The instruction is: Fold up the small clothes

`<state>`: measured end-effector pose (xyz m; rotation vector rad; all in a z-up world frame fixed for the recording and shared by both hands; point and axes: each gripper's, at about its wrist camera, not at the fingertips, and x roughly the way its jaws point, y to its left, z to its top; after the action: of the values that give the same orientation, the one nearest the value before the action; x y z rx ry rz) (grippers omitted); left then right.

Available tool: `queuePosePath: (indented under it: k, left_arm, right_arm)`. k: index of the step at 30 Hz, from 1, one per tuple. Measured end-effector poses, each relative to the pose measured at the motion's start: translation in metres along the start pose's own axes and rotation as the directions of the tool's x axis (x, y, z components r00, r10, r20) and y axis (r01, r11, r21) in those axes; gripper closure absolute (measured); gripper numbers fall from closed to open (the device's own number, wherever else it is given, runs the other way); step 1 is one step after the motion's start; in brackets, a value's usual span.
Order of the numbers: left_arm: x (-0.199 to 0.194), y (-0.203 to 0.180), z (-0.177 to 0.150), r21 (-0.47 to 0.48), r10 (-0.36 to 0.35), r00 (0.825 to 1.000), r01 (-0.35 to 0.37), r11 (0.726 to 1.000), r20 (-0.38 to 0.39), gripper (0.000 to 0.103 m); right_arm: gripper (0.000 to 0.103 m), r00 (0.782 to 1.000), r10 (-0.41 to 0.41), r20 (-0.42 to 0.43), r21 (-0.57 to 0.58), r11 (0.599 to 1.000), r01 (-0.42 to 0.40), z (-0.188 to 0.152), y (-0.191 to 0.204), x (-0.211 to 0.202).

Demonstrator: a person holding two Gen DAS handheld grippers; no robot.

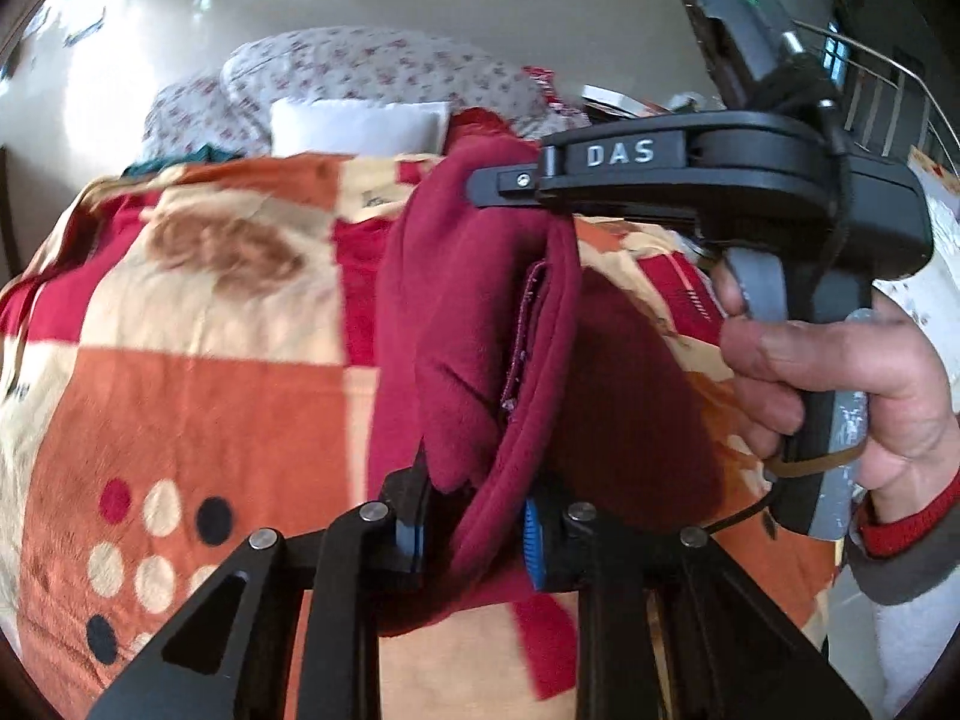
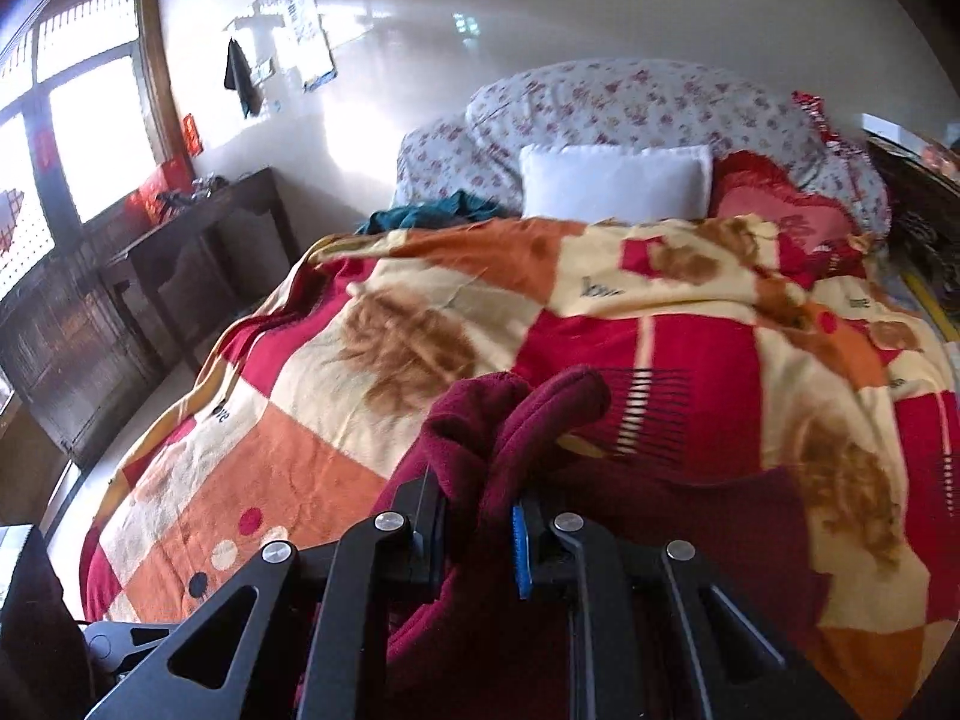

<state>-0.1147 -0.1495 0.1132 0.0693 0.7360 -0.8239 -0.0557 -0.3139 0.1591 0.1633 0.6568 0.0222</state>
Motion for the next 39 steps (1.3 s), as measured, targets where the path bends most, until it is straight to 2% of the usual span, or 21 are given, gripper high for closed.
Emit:
queuePosePath:
  k: [7,12,16,20,21,23,26,28,30,31,33,35,37,39]
  left_arm:
    - [0.017,-0.066,0.014,0.091,-0.042,0.999,0.045,0.995,-0.035,0.081]
    - [0.043,-0.119,0.010,0.176,-0.053,0.996,0.064,0.982,-0.068,0.081]
    - [0.076,-0.150,0.001,0.207,-0.023,0.995,0.043,0.977,-0.100,0.081]
    - [0.103,-0.166,-0.012,0.215,0.018,0.991,0.012,0.977,-0.136,0.079]
    - [0.105,-0.168,-0.015,0.214,0.019,0.990,0.012,0.977,-0.143,0.077]
    - [0.103,-0.171,-0.018,0.231,0.022,0.990,0.011,0.973,-0.142,0.072]
    - [0.075,-0.167,-0.021,0.277,-0.007,0.991,0.045,0.960,-0.137,0.062]
    - [0.052,-0.157,-0.022,0.291,-0.016,0.995,0.046,0.956,-0.103,0.055]
    - [0.031,-0.142,-0.022,0.307,0.007,0.999,0.009,0.952,-0.052,0.050]
    - [0.023,-0.133,-0.022,0.306,0.039,0.999,-0.029,0.952,-0.025,0.048]
    - [0.017,-0.114,-0.020,0.287,0.106,0.994,-0.105,0.952,0.010,0.048]
    - [0.023,-0.094,-0.017,0.241,0.153,0.988,-0.148,0.959,-0.003,0.048]
    - [0.032,-0.077,-0.019,0.187,0.184,0.982,-0.176,0.967,-0.030,0.048]
    - [0.040,-0.067,-0.024,0.168,0.219,0.975,-0.209,0.963,-0.040,0.048]
  right_arm:
    - [0.086,0.998,-0.052,0.030,0.042,0.998,0.051,-0.012,-0.057,-0.039]
    - [0.086,0.995,-0.104,0.013,0.069,0.992,0.103,-0.030,-0.101,-0.049]
    - [0.086,0.987,-0.156,-0.037,0.085,0.984,0.158,-0.050,-0.135,-0.026]
    - [0.084,0.988,-0.133,-0.077,0.159,0.977,0.144,-0.072,-0.161,-0.001]
    - [0.081,0.990,-0.126,-0.067,0.186,0.973,0.137,-0.077,-0.167,-0.004]
    - [0.066,0.990,-0.134,-0.045,0.212,0.967,0.140,-0.080,-0.173,-0.018]
    - [0.064,0.987,-0.162,-0.012,0.237,0.958,0.160,-0.081,-0.177,-0.049]
    - [0.064,0.990,-0.144,0.010,0.247,0.959,0.137,-0.083,-0.174,-0.067]
    - [0.064,0.997,-0.072,0.040,0.251,0.966,0.060,-0.086,-0.165,-0.081]
    - [0.064,0.999,-0.025,0.044,0.254,0.967,0.013,-0.089,-0.157,-0.085]
    - [0.064,0.999,0.017,0.028,0.243,0.970,-0.023,-0.095,-0.141,-0.084]
    - [0.064,0.999,0.030,-0.018,0.209,0.978,-0.025,-0.103,-0.120,-0.078]
    - [0.063,0.997,-0.016,-0.081,0.164,0.986,0.029,-0.114,-0.100,-0.071]
    - [0.062,0.994,-0.038,-0.103,0.149,0.987,0.053,-0.124,-0.090,-0.067]
